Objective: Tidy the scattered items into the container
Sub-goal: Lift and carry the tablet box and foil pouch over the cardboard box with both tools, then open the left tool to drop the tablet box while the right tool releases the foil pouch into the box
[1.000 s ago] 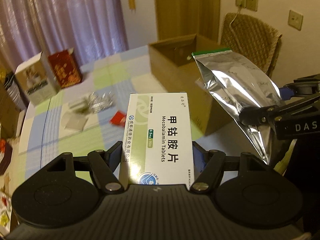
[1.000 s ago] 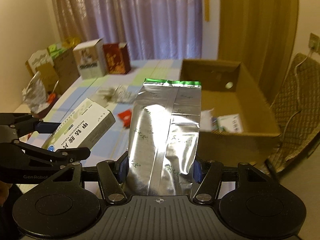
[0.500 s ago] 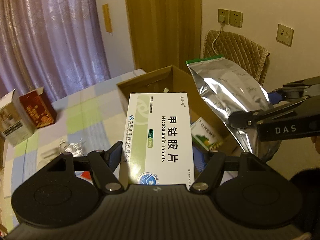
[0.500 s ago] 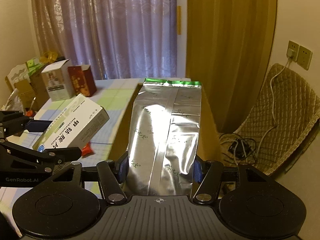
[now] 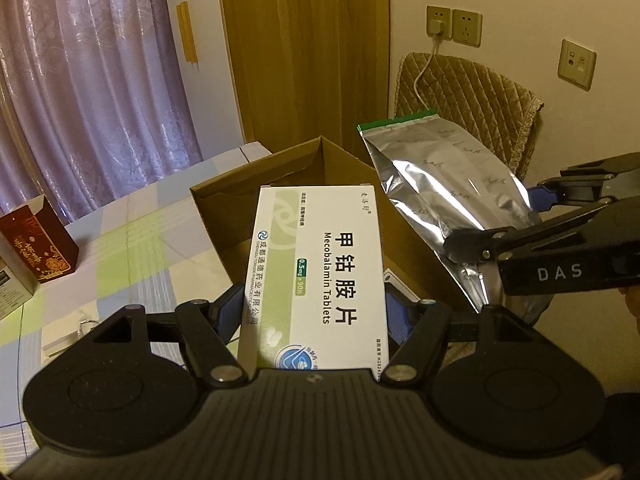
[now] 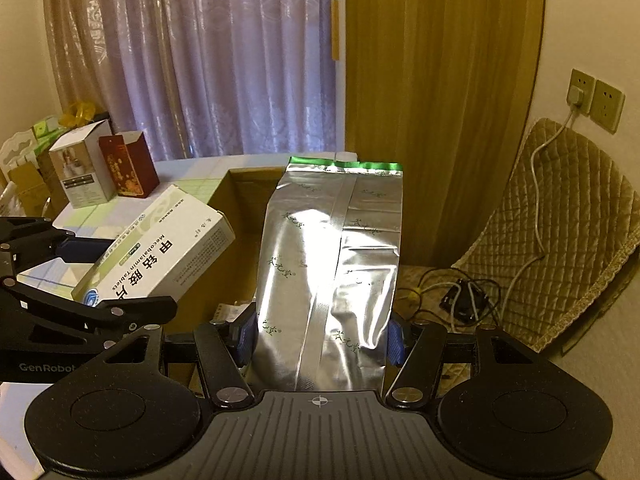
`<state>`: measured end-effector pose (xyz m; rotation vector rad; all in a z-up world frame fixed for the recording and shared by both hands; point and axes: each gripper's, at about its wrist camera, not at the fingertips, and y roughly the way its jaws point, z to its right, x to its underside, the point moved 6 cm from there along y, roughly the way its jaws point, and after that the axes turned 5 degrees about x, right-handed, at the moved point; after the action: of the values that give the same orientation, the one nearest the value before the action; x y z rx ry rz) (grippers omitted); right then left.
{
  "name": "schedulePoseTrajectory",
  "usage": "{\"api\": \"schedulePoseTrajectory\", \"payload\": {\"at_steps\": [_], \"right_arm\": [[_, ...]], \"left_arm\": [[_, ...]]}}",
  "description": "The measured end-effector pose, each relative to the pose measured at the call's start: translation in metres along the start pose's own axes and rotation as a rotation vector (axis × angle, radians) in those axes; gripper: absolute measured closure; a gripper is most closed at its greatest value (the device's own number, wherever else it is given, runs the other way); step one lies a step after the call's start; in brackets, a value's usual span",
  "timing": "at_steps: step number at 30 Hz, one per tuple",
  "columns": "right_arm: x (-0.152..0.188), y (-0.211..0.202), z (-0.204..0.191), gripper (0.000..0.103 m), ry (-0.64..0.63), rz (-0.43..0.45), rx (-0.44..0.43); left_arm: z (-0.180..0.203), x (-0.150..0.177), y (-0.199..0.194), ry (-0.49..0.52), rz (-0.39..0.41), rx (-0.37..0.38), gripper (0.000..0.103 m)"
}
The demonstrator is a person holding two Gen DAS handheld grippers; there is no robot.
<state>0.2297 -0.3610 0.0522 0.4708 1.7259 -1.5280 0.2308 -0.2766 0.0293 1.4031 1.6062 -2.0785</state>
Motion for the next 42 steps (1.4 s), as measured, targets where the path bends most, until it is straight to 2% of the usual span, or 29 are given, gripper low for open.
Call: {"api": "schedulePoseTrajectory", "payload": {"at_steps": [10, 11, 12, 26, 34, 37, 42], "right_arm": [[0.004, 0.019, 0.011, 0.04, 0.01, -0.026, -0.004], [0.004, 0.02, 0.011, 0.04, 0.009, -0.027, -0.003], [0.005, 0.021, 0.011, 0.04, 0.007, -0.029, -0.002], [0.002, 0.025, 0.009, 0.04, 0.003, -0.043, 0.002], [-0.003, 0.03, 0.004, 0.04, -0.009, -0.038, 0.003], [-0.004, 0.033, 0.001, 0.04, -0.014, -0.037, -0.002], [-0.004, 0.04, -0.004, 0.04, -0.018, -0.04, -0.009]], "left_arm": [[0.001, 0.001, 0.026, -0.013, -0.025, 0.012, 0.036], [0.0, 0.001, 0.027, -0.017, -0.024, 0.013, 0.035], [0.0, 0.001, 0.027, -0.021, -0.022, 0.011, 0.029], [-0.006, 0.012, 0.008, -0.03, -0.013, -0.001, 0.028], [-0.022, 0.017, -0.008, -0.052, 0.001, -0.026, 0.028], [-0.024, 0.023, -0.011, -0.029, -0.012, -0.034, 0.028], [-0.018, 0.037, -0.004, 0.073, -0.066, -0.05, 0.028]]}}
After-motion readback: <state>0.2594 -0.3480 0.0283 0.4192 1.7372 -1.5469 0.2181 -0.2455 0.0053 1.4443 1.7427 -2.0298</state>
